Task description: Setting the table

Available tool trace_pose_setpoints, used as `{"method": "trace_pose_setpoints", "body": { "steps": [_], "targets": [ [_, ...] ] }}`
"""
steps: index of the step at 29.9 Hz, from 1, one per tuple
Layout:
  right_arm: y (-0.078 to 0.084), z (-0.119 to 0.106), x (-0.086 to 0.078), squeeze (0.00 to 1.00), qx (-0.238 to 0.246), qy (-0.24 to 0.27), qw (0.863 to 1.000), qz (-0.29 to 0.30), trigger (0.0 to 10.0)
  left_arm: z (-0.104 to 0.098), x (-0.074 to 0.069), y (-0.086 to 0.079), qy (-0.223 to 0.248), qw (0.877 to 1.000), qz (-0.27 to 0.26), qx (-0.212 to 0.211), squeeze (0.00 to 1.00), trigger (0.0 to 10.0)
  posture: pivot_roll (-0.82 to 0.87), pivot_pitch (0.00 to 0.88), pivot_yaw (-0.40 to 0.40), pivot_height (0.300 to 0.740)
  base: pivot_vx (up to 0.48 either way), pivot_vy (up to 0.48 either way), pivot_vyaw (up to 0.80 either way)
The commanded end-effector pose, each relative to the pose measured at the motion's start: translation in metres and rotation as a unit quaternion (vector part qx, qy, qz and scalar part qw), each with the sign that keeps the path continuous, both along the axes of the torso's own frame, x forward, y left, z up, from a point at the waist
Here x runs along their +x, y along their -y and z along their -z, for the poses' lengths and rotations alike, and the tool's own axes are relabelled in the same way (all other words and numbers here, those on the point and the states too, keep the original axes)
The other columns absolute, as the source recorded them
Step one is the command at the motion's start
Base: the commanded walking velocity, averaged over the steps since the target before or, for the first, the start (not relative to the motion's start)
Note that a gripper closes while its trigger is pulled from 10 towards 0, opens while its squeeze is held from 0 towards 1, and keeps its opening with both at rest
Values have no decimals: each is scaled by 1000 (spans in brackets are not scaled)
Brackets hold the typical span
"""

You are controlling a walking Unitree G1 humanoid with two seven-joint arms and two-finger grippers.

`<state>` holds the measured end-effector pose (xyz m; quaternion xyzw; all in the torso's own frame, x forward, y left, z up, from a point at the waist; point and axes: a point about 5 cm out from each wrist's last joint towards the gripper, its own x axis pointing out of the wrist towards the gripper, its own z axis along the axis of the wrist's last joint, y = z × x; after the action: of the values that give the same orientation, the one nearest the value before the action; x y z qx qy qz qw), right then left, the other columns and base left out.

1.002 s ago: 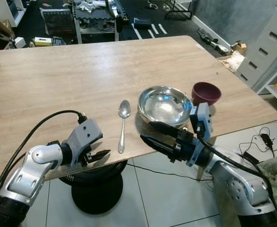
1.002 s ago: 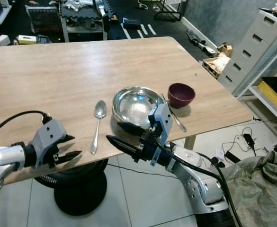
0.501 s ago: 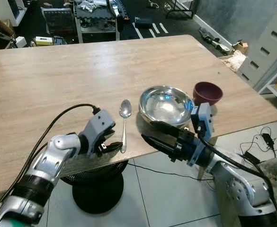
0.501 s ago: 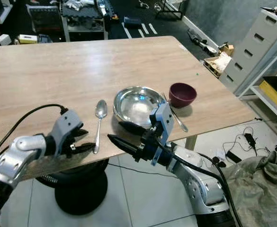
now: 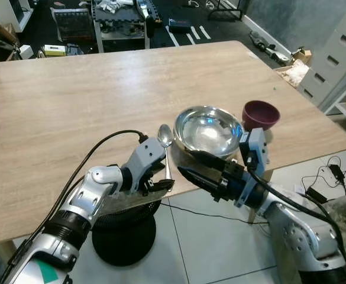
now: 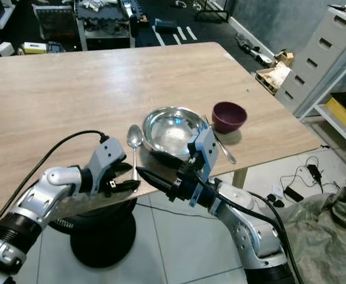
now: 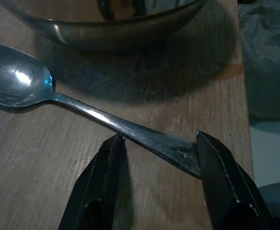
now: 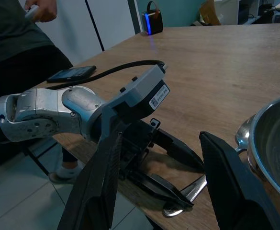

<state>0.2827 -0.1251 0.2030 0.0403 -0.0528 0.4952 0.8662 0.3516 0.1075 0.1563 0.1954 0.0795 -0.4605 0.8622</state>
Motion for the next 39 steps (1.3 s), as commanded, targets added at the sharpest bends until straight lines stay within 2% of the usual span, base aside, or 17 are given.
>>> {"method": "trace_pose_setpoints", "body": {
  "steps": [1,8,11,14,18,20,24,27,28,29,31,32,33,35,36,37,39],
  "targets": [
    [2,1,-1,0,0,-3,1000,4,10000,8,0,-3,-11,1000,-8,11,0,10000,22,150,36,740,0,0,0],
    [0,1,0,0,1,-3,1000,1,10000,7,6,-8,9,999,-42,13,0,10000,30,143,35,740,0,0,0],
    [-2,1,-1,0,4,-1,1000,-2,10000,1,10,-9,30,997,-66,-2,0,10000,30,138,35,740,0,0,0],
    [-3,-1,-2,0,7,1,1000,-5,10000,-16,6,-11,59,995,-66,-44,0,10000,37,135,31,740,0,0,0],
    [-3,-2,-2,0,7,2,1000,-8,10000,-27,3,-11,76,993,-60,-73,0,10000,42,132,27,740,0,0,0],
    [-5,-3,0,0,9,5,1000,-12,10000,-41,-2,-6,96,989,-42,-102,0,10000,46,125,23,740,0,0,0],
    [-7,-4,1,0,10,8,1000,-13,10000,-50,-5,-4,110,987,-30,-114,0,10000,44,121,25,740,0,0,0],
    [-6,-5,2,0,21,12,1000,7,10000,-72,-15,-4,144,980,-26,-133,0,10000,46,115,30,740,0,0,0],
    [-6,-5,2,0,21,12,1000,7,10000,-72,-15,-4,144,980,-26,-133,0,10000,46,115,30,740,0,0,0],
    [-3,-6,8,0,36,21,997,63,10000,-82,-19,-9,167,972,-64,-150,0,10000,47,114,36,740,0,0,0],
    [0,-7,15,0,54,29,991,121,10000,-89,-20,-14,191,962,-107,-162,0,10000,46,112,45,740,0,0,0],
    [5,-10,22,0,76,35,981,174,10000,-92,-18,-23,204,950,-162,-170,0,10000,47,109,48,740,0,0,0],
    [5,-10,22,0,76,35,981,174,10000,-92,-18,-23,204,950,-162,-170,0,10000,47,109,48,740,0,0,0],
    [15,-16,32,0,117,43,953,275,10000,-98,-21,-42,221,923,-258,-181,0,10000,53,106,45,740,0,0,0],
    [15,-16,32,0,117,43,953,275,10000,-98,-21,-42,221,923,-258,-181,0,10000,53,106,45,740,0,0,0],
    [18,-17,34,0,127,46,943,305,10000,-99,-23,-48,224,915,-282,-182,0,10000,55,106,45,740,0,0,0],
    [24,-19,36,0,131,54,929,341,10000,-100,-31,-56,217,913,-291,-186,0,10000,66,96,35,740,0,0,0]
  ]
}}
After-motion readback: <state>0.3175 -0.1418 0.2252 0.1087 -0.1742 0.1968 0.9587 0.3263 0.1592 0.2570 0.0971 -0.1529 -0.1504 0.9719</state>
